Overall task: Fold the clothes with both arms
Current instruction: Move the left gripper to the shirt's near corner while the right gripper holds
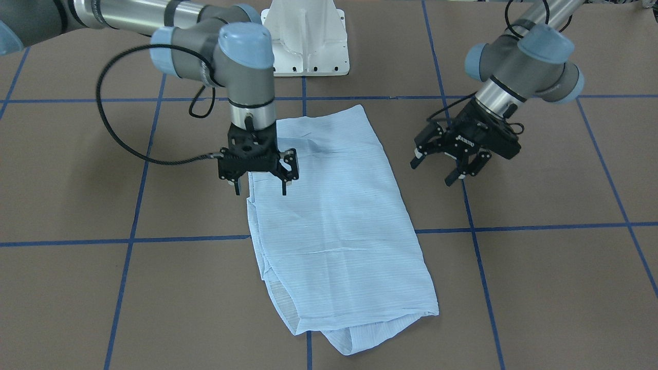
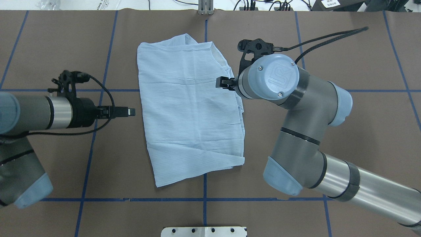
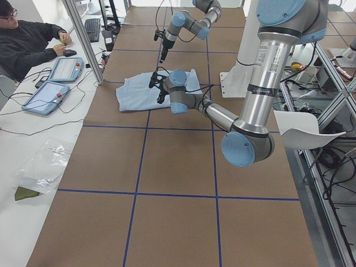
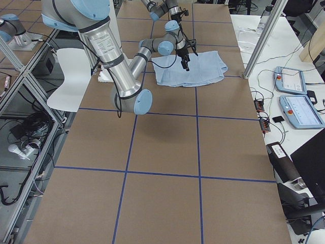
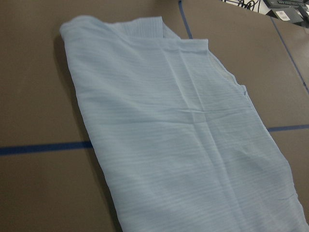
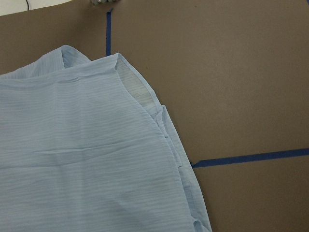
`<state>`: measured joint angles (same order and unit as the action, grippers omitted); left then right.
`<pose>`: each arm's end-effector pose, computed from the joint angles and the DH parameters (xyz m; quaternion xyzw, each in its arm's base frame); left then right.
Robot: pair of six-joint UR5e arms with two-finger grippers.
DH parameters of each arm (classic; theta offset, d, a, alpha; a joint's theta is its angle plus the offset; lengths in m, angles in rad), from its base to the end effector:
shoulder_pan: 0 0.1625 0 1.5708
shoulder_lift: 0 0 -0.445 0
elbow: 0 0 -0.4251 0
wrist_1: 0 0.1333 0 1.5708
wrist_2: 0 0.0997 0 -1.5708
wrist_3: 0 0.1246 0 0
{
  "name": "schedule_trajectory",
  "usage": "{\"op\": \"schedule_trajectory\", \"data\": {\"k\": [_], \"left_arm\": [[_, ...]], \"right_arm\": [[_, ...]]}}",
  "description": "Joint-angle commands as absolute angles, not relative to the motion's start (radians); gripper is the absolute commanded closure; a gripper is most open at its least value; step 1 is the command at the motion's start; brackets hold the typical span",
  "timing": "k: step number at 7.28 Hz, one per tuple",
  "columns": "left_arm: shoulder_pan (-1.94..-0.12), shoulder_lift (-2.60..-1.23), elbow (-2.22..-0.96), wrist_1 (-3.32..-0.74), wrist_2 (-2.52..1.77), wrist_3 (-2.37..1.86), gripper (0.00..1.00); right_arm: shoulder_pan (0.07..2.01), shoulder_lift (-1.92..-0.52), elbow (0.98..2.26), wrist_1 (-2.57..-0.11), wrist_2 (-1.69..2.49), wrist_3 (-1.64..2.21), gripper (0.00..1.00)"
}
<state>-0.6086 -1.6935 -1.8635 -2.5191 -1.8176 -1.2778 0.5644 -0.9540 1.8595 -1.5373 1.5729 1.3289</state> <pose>0.4188 -0.4172 0.3599 0.1865 0.6046 -0.0445 0.7731 -0.5027 -0.4757 0.1842 0.1766 -0.4165 0.1427 0.8803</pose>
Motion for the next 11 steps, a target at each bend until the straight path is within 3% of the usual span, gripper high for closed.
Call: {"op": "schedule_trajectory", "data": {"k": [1,4,7,11], "left_arm": [[-0.446,-1.675,-1.943,-2.35,-1.679,-1.453,0.0],[-0.289,-1.88,-1.97,-1.903,-1.592,-1.604,0.01],[-0.227,-1.891,-1.944,-1.871,-1.565,-1.635,0.23],[-0.221,-1.894,-1.913,-1.871,-1.565,-1.634,0.27]], "right_arm": [[0.557,-0.976,1.902,-1.536,1.572,1.377,0.0],[0.555,-0.989,1.898,-1.536,1.569,1.379,0.0],[0.552,-1.0,1.891,-1.506,1.566,1.379,0.0],[0.548,-1.0,1.891,-1.506,1.566,1.379,0.0]]}}
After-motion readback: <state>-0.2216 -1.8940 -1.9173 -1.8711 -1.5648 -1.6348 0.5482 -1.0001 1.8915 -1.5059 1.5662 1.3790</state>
